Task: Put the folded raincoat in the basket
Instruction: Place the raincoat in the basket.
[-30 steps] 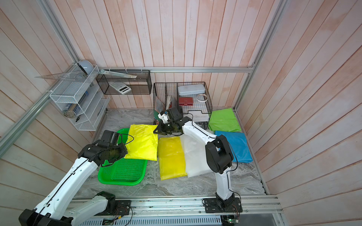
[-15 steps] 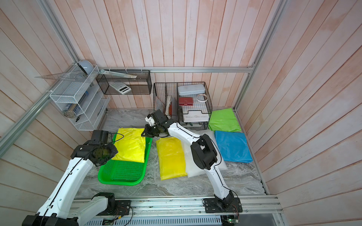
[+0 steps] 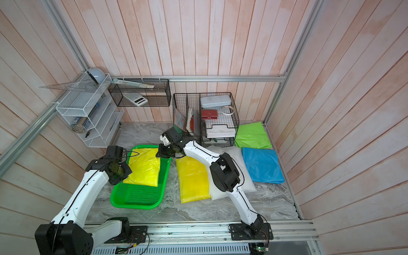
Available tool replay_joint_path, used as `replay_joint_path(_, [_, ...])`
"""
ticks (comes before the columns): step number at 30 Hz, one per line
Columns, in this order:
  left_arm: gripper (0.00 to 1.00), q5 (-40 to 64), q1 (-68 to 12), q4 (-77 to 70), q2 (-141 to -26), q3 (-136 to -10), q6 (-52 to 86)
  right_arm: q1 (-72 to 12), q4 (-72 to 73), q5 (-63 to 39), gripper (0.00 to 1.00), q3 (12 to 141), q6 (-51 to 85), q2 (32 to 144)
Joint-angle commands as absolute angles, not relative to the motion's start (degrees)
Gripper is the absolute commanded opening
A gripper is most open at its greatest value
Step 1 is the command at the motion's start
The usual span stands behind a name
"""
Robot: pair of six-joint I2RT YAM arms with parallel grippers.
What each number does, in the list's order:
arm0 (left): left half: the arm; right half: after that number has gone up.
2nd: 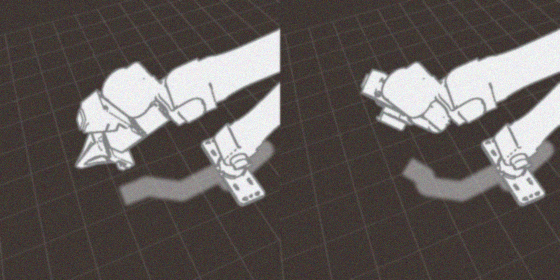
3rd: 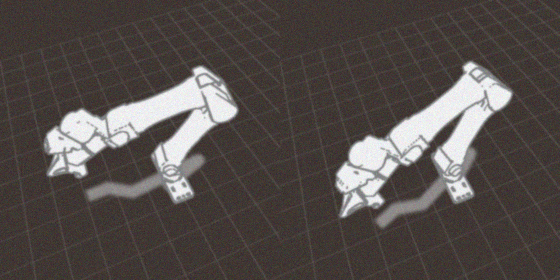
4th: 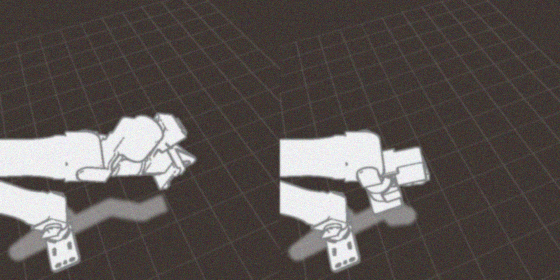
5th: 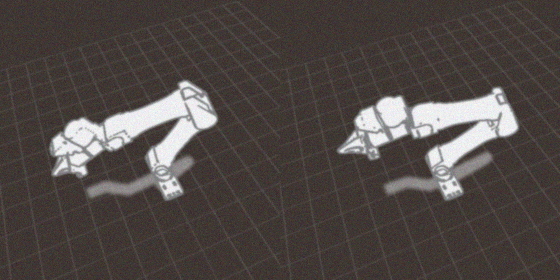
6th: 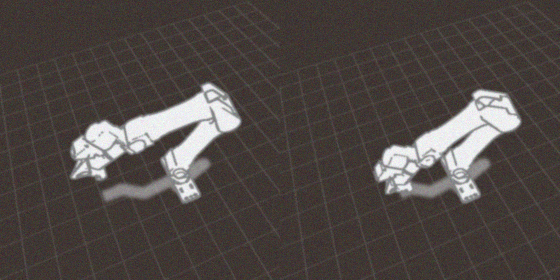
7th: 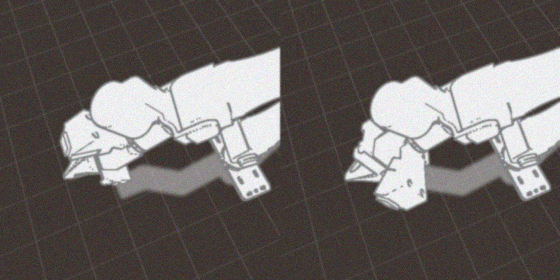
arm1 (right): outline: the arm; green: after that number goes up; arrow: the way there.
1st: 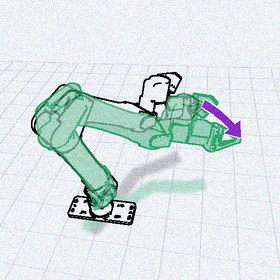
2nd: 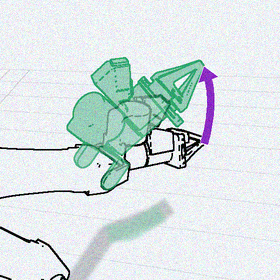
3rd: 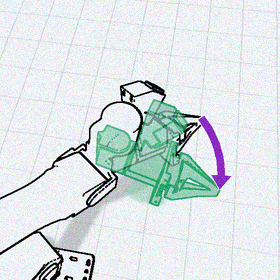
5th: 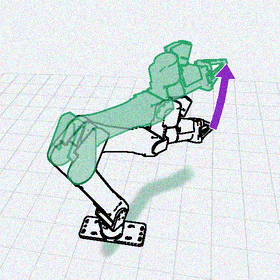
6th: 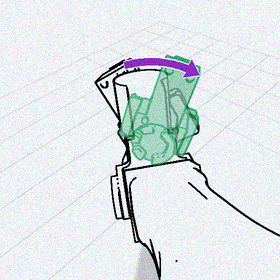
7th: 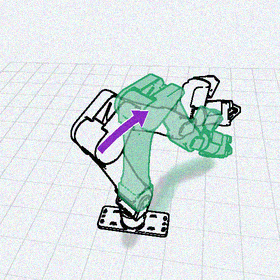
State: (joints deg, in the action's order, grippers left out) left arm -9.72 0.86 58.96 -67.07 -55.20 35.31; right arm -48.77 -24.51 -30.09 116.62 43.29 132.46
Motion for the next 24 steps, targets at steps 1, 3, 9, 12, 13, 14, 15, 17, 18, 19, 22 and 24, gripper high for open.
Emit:
replay_joint_path(1, [0.00, -10.0, 1.1, 56.8, -68.4, -54.5, 34.9, -50.2, -25.5, -28.9, 0.05, 115.8, 43.6, 133.4])
replay_joint_path(3, [0.00, -10.0, 1.2, 56.5, -69.6, -54.5, 34.9, -50.2, -25.7, -28.5, 0.05, 115.8, 43.7, 133.7])
replay_joint_path(9, [0.00, -9.7, 1.3, 55.9, -72.3, -54.2, 34.7, -50.5, -27.0, -27.8, 0.05, 115.5, 43.2, 134.3])
replay_joint_path(12, [0.00, -9.6, 1.3, 56.1, -73.2, -54.3, 34.6, -51.0, -27.3, -27.7, 0.05, 115.0, 43.4, 134.8])
replay_joint_path(13, [0.00, -9.6, 1.3, 56.1, -73.3, -54.3, 34.6, -51.2, -27.5, -27.6, 0.05, 115.0, 43.3, 135.0])
replay_joint_path(14, [0.00, -9.7, 1.3, 56.1, -73.4, -54.2, 34.6, -51.4, -27.7, -27.4, 0.05, 115.0, 43.3, 135.3])
replay_joint_path(15, [0.00, -9.8, 1.3, 56.0, -73.4, -54.2, 34.7, -51.5, -27.8, -27.4, 0.05, 115.0, 43.3, 135.4])
replay_joint_path(17, [0.00, -9.8, 1.3, 55.7, -74.0, -54.2, 34.6, -51.7, -27.9, -27.2, 0.05, 115.3, 43.3, 136.1])
replay_joint_path(18, [0.00, -9.7, 1.3, 55.6, -74.4, -54.1, 34.5, -51.6, -28.1, -27.1, 0.05, 115.4, 43.3, 136.3])
replay_joint_path(19, [0.00, -9.6, 1.3, 55.5, -75.0, -54.1, 34.5, -51.6, -28.2, -26.9, 0.05, 115.5, 43.3, 136.6])
replay_joint_path(22, [0.00, -9.5, 1.3, 54.9, -75.8, -54.0, 34.2, -51.6, -28.4, -26.7, 0.06, 115.7, 43.1, 137.1])
replay_joint_path(24, [0.00, -9.2, 1.3, 54.5, -76.0, -53.9, 34.2, -51.7, -28.6, -26.6, 0.06, 115.9, 43.1, 137.4])
